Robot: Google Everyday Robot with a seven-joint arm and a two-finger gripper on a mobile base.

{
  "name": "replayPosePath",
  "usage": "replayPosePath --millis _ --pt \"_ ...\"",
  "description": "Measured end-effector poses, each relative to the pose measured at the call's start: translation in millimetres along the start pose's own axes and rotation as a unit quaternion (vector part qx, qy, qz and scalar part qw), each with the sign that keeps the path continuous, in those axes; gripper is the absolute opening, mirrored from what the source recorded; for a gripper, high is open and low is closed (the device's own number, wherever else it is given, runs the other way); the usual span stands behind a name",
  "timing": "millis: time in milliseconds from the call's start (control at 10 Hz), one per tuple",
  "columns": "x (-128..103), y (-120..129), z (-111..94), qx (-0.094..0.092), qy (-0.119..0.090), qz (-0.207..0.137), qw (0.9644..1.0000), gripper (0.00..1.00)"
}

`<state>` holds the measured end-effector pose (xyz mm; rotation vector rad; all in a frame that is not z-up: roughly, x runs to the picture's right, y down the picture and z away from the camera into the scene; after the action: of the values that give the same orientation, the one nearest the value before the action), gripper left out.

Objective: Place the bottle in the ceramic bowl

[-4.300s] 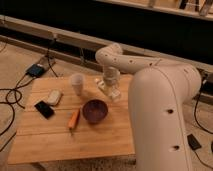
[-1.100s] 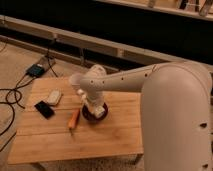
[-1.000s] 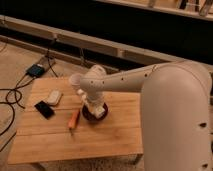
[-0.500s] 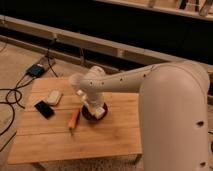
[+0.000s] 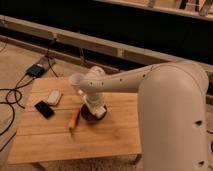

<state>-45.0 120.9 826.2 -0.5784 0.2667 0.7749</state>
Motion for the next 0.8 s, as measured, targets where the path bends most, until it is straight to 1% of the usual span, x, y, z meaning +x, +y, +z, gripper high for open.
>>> replayPosePath --millis 500,800 --pt "0.2 -0.5 -0.3 -0.001 0.0 0.002 1.0 0.8" --pt "-4.9 -5.7 -8.3 0.0 -0.012 0.012 0.9999 0.8"
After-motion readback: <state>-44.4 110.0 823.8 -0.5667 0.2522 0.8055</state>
